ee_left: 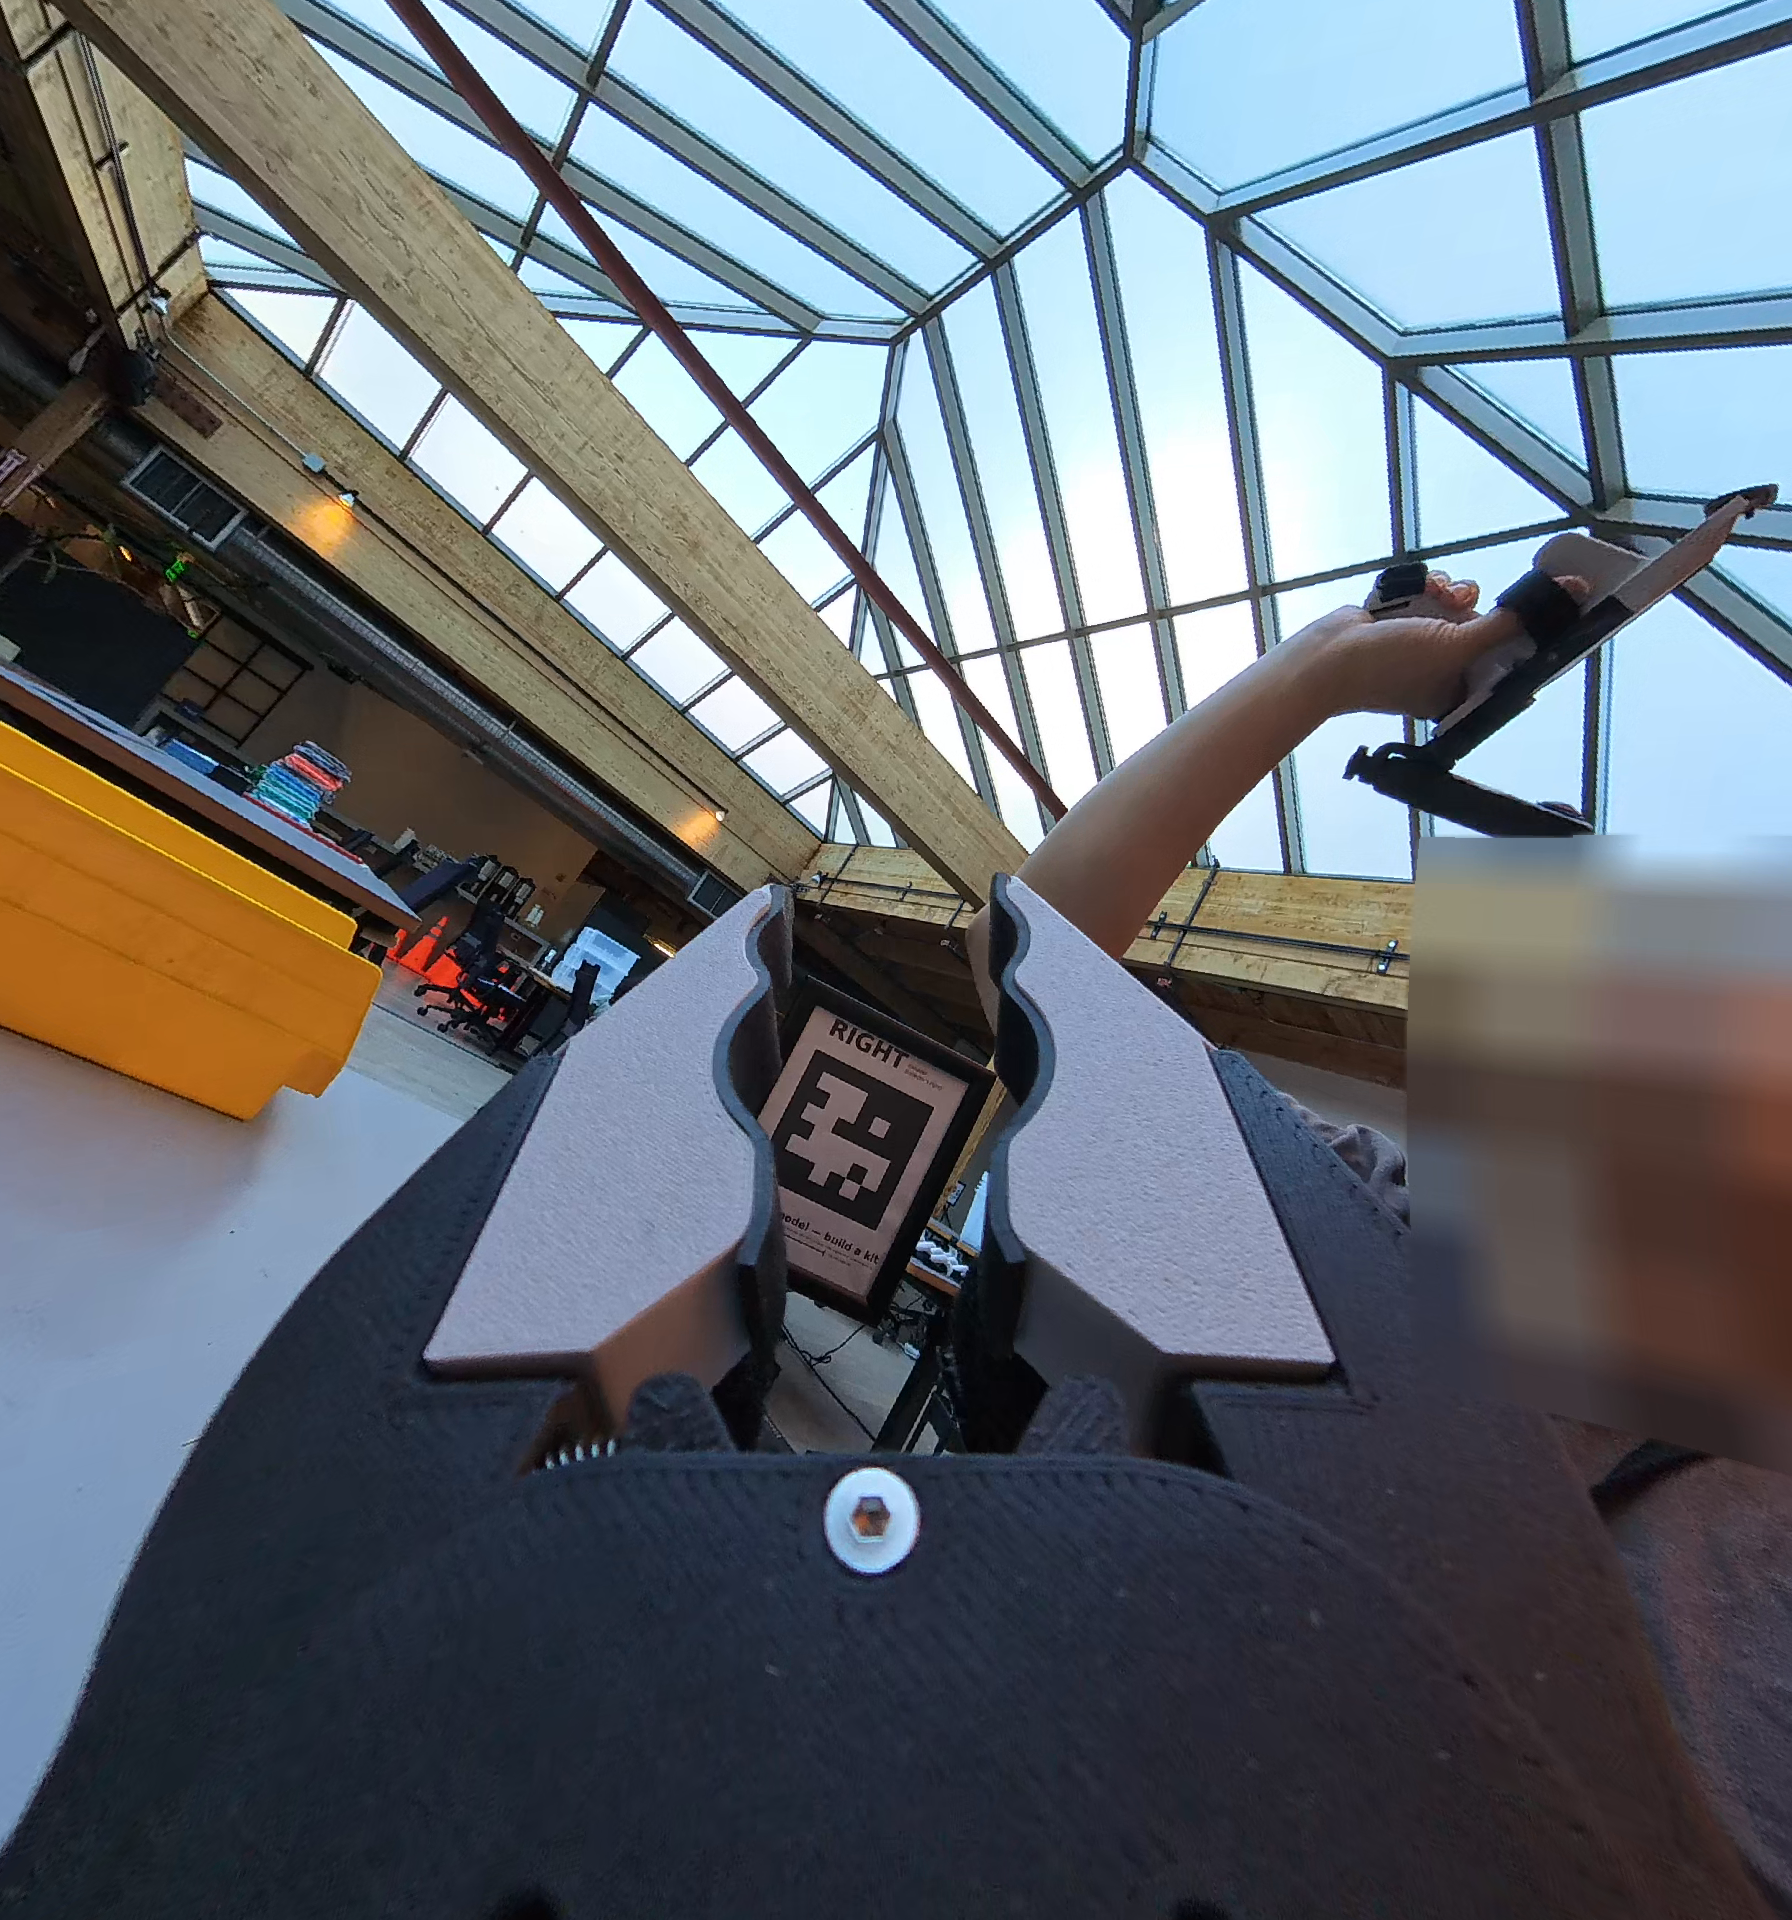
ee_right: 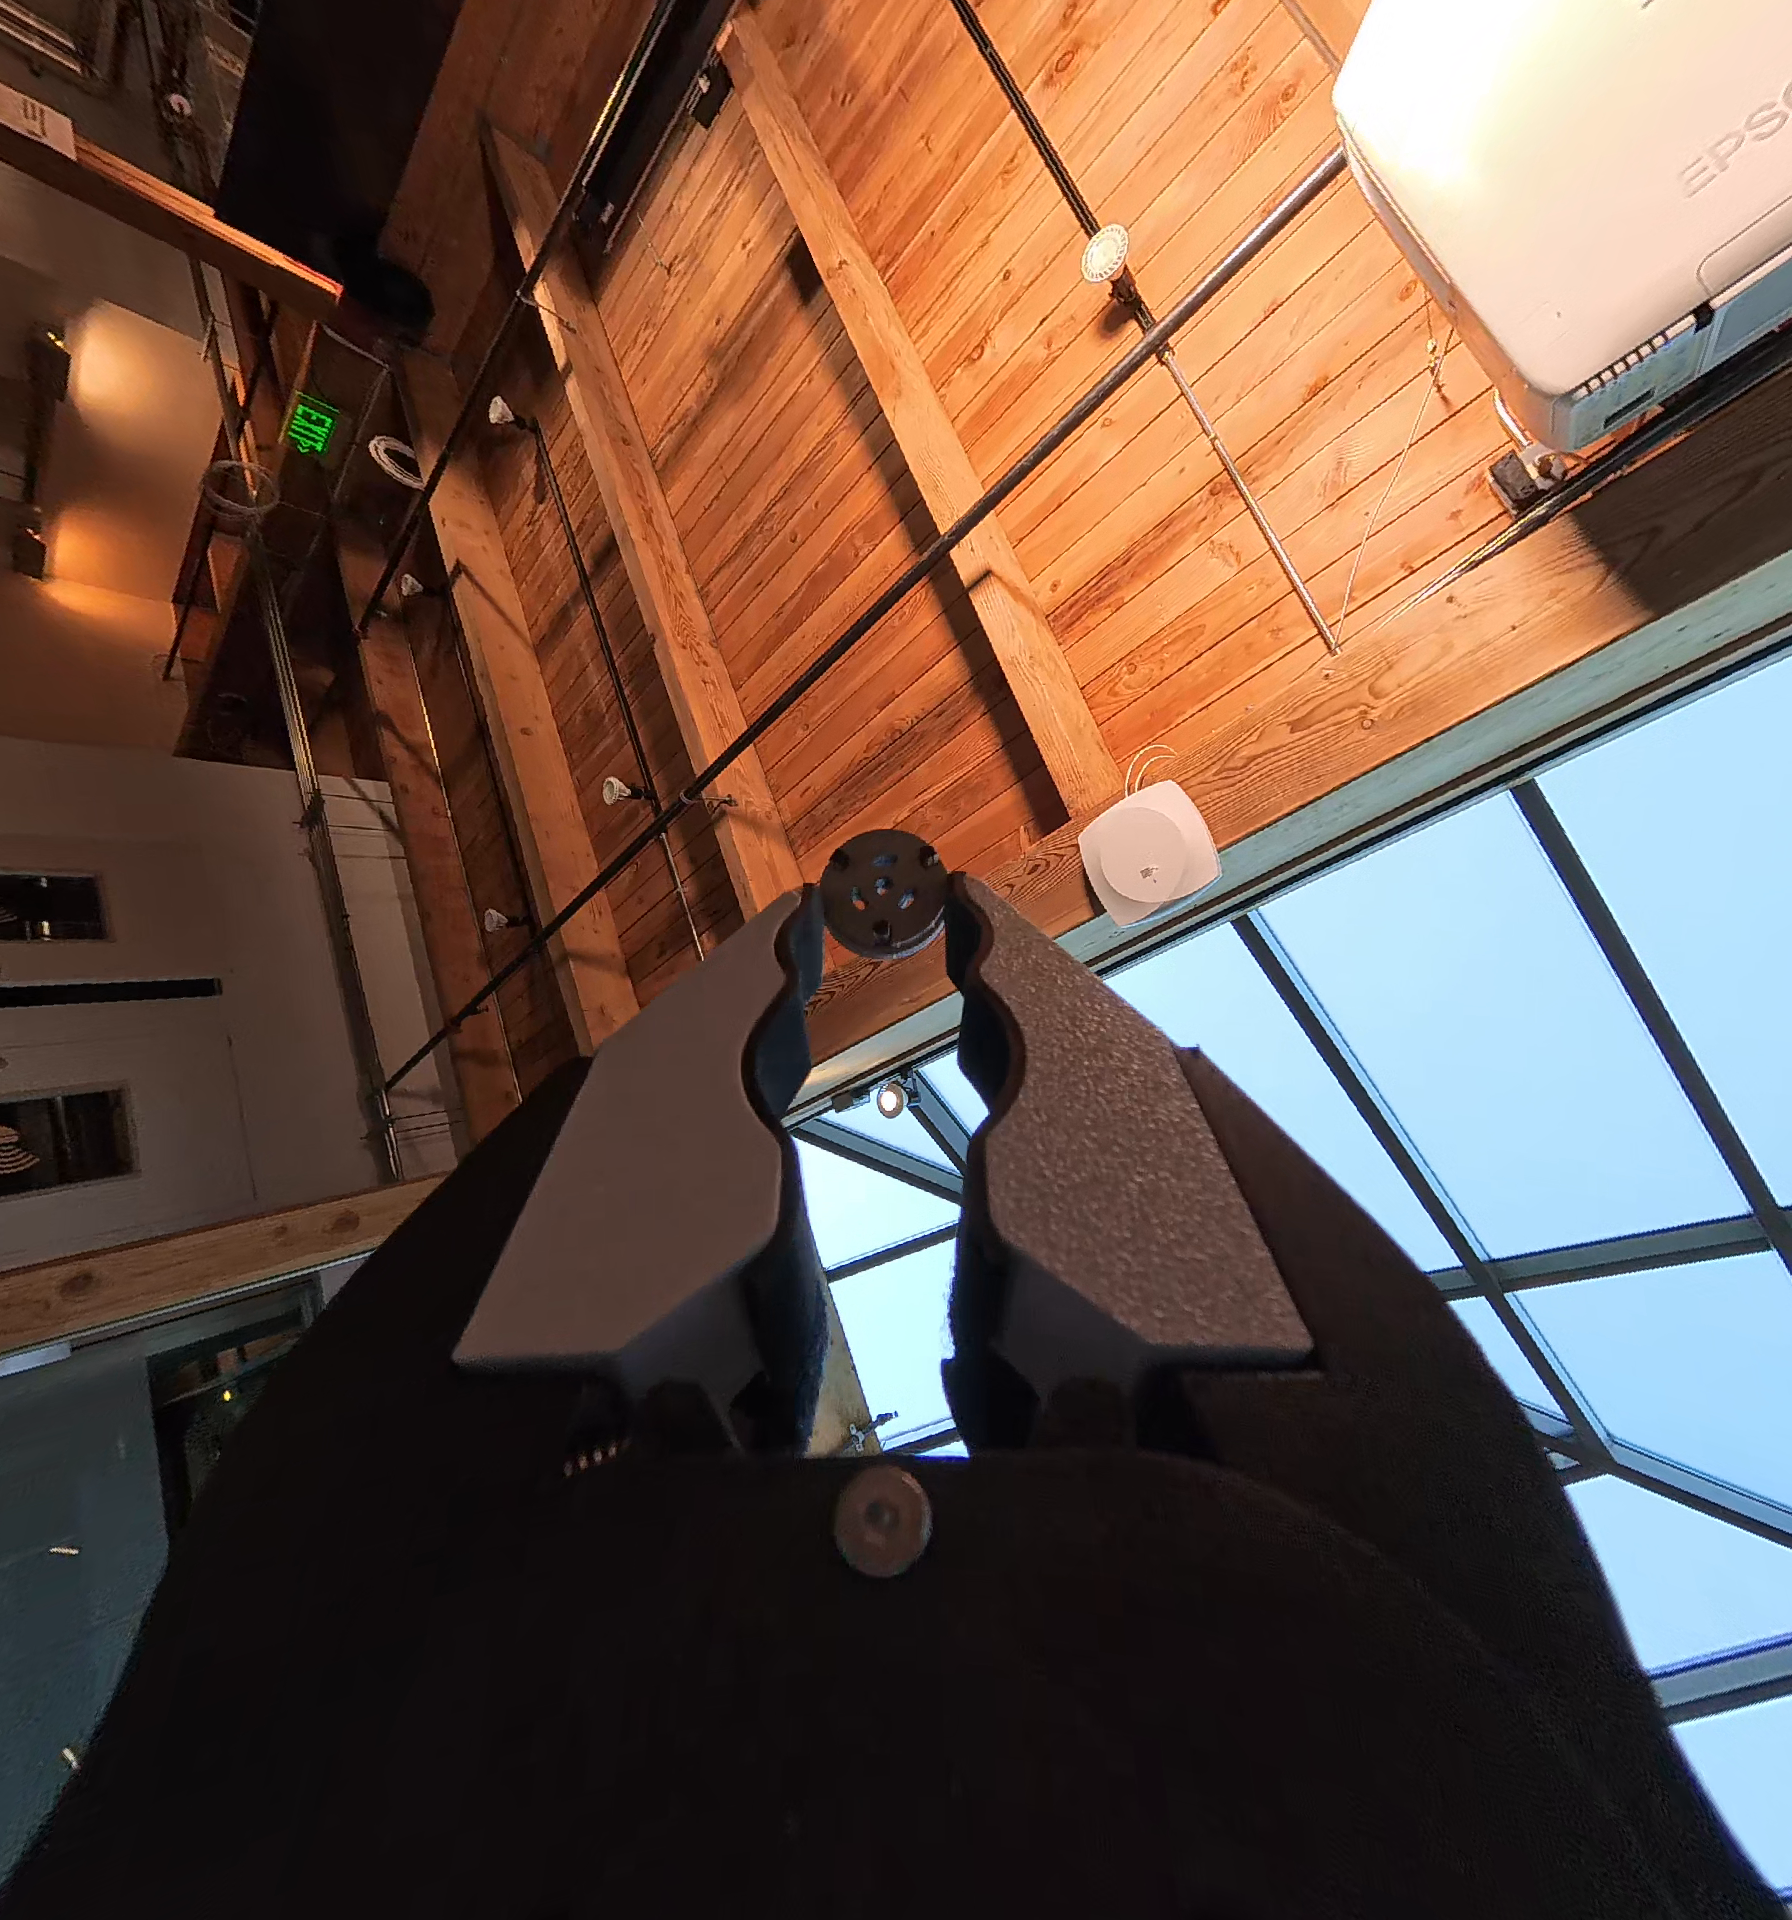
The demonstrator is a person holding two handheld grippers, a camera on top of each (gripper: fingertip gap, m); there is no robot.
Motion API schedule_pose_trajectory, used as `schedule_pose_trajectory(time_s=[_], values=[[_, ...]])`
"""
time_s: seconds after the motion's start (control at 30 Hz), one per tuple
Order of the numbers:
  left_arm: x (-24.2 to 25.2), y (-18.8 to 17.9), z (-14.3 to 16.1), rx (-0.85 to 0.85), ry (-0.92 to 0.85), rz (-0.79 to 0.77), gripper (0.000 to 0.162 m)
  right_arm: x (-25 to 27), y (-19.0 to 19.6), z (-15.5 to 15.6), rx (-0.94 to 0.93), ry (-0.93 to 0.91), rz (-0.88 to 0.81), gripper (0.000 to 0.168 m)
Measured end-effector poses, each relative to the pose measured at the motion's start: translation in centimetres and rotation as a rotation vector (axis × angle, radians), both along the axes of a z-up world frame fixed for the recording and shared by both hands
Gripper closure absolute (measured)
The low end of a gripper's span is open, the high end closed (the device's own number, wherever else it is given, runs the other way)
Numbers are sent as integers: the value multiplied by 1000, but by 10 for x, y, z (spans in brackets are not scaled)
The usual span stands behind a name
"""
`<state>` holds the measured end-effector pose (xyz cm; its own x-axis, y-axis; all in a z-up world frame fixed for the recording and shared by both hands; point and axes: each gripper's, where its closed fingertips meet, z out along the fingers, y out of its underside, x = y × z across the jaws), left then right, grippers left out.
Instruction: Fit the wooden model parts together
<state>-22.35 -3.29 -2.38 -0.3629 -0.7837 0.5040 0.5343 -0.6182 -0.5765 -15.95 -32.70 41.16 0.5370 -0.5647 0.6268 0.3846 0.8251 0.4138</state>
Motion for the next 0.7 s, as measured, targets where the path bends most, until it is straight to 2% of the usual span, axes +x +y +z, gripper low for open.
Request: schedule_pose_trajectory(time_s=[0.7], values=[[0, 0, -1, 0, 5, -4, 126, 0, 10, -4, -20, -4, 9, 146]])
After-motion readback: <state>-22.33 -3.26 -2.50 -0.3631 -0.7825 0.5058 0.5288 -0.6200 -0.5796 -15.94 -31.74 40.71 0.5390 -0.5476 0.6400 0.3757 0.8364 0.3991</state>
